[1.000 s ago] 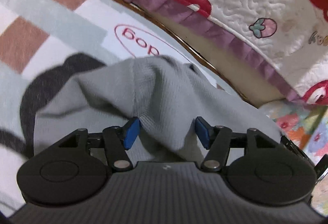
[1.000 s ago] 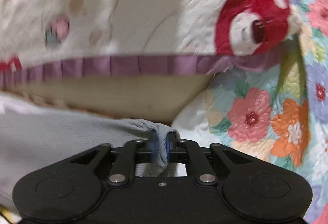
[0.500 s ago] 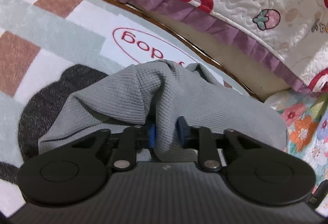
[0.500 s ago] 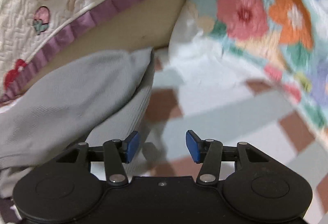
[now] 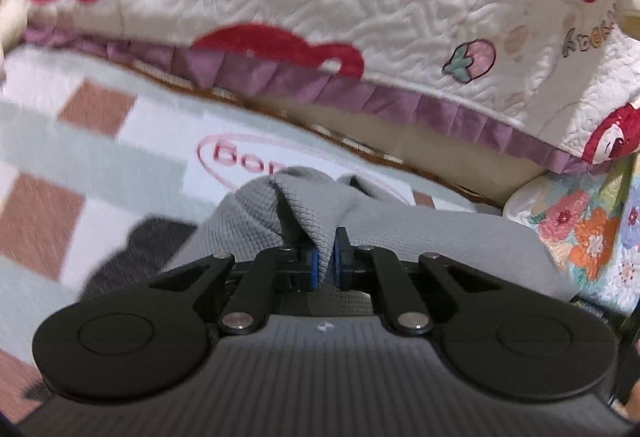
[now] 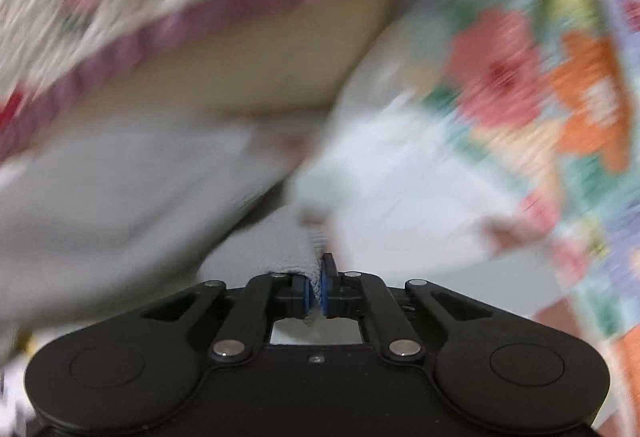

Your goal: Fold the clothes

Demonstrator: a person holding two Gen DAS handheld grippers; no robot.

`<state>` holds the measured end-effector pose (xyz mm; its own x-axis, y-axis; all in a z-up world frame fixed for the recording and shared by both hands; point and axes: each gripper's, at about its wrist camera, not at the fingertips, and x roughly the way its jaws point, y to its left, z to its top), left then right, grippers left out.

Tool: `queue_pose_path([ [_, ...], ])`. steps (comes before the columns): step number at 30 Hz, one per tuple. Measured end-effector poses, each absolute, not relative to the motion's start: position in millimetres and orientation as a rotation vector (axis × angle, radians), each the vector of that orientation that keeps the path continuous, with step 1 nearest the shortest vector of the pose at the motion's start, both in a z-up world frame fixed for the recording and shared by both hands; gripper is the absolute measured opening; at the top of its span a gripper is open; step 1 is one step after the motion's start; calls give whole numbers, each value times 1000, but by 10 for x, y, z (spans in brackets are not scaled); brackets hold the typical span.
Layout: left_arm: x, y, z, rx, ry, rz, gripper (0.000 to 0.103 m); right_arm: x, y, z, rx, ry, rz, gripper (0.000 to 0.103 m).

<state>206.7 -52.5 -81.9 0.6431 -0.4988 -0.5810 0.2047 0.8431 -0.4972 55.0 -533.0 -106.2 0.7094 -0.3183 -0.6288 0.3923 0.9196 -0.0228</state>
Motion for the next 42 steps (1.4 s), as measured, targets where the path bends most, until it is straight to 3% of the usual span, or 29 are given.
queue_pose_path([
  [3,2093,-458,-800,-432,788,-407,7,502,-5604,-764,40,521,-637,5],
  [6,2099,-475,-867,-452,815,-403,7,469,-5887,-737,33,503,-777,23],
  [8,2096,-501,-912,-459,831,-402,7,370,-6002,-821,186,533,-715,35],
  [9,2095,-512,-927,-456,835,-398,6,298,-5989,-876,258,533,-678,46],
  [10,2094,-522,-942,-453,839,-393,6,225,-5962,-941,321,533,-638,49],
  [17,2103,-459,-994,-510,864,-381,7,148,-5484,-1698,696,633,-164,55],
  [22,2104,-442,-1048,-555,879,-391,7,504,-5272,-1883,662,668,-132,63],
  [26,2123,-402,-1161,-612,896,-384,9,730,-5444,-1937,769,611,-120,62],
  [27,2111,-400,-1197,-607,902,-365,10,731,-5480,-1953,839,613,-84,41],
  [28,2101,-409,-1236,-588,915,-345,10,730,-5482,-1963,921,610,-48,9],
  [30,2115,-446,-1302,-560,943,-323,10,653,-5386,-1854,984,562,-1,9],
  [38,2113,-454,-1238,-586,950,-353,10,252,-5022,-1336,655,555,-19,9],
  [42,2128,-453,-1295,-609,966,-343,24,130,-5064,-1304,669,572,-30,8],
])
